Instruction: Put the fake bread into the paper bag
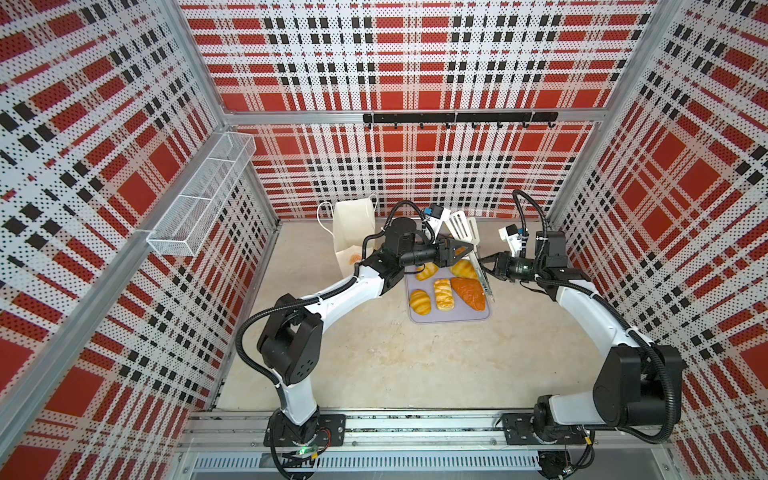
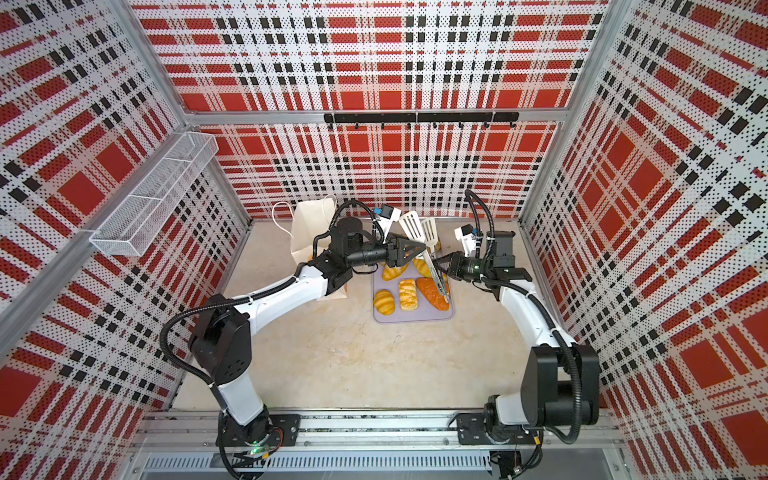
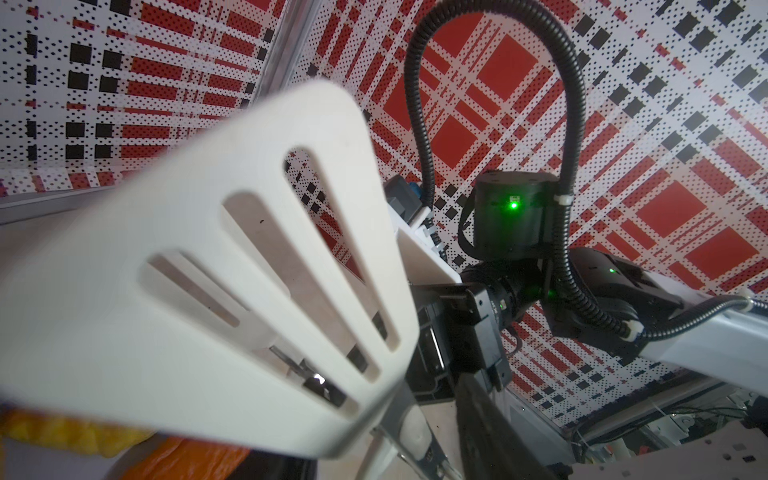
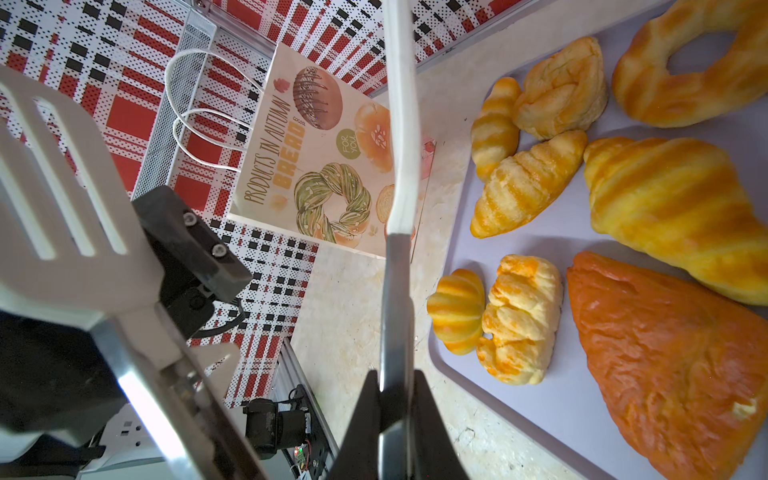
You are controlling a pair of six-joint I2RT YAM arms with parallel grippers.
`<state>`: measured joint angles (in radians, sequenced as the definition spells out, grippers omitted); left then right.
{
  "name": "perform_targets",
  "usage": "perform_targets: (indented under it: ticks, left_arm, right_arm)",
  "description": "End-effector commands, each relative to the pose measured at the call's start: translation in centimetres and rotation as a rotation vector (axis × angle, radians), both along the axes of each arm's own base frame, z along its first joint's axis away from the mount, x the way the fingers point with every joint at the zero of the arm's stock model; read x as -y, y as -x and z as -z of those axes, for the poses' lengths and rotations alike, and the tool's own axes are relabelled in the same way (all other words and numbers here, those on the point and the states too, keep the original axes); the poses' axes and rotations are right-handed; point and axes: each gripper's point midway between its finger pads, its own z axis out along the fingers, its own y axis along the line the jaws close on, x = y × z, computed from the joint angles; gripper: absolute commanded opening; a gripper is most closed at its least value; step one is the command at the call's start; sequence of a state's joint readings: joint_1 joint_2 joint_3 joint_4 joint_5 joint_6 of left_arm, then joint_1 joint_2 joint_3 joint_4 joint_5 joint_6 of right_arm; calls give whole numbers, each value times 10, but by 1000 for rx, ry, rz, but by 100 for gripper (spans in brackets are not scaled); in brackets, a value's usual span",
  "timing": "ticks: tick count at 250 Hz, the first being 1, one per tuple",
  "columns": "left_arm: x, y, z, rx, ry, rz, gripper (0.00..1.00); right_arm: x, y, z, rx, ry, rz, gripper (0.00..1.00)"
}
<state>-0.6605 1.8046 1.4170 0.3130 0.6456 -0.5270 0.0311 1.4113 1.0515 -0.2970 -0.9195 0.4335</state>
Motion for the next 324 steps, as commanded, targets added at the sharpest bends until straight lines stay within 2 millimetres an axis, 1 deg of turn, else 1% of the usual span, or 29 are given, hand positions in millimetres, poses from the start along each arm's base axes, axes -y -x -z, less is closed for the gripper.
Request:
perform_targets:
  ticks: [1,37,78,123,190,228,254,273,297,324]
  left_arm:
    - [5,-2,-17,30,51,37,54]
    - [11,-1,-15,13,61,72,53]
    - [14,0,-18,13,81,93,51]
    - [14,1,-20,19,87,96,43]
    - [14,2,-19,16,86,94,33]
    - [14,1,-19,15,86,94,30]
    - [15,2,-19,13,86,90,23]
    - [16,3,-20,15,87,91,20]
    - [18,7,-21,16,88,96,17]
    - [19,10,-24,23,92,102,12]
  right_arm:
    - [-3,-5,-15,70,-25,-37,12]
    - [-6,-5,-17,73,-45,-50,13]
    - [-7,-4,-19,64,-63,-52,13]
    - [-6,-5,-20,64,-61,-49,13]
    - [-7,-5,-20,53,-63,-51,13]
    - [-8,-3,-21,50,-72,-58,15]
    - [-8,-2,-22,47,-77,-56,15]
    - [-9,-1,-23,49,-83,-57,15]
    - [-9,1,-25,61,-83,-59,17]
    - [-7,3,-26,80,-62,-57,24]
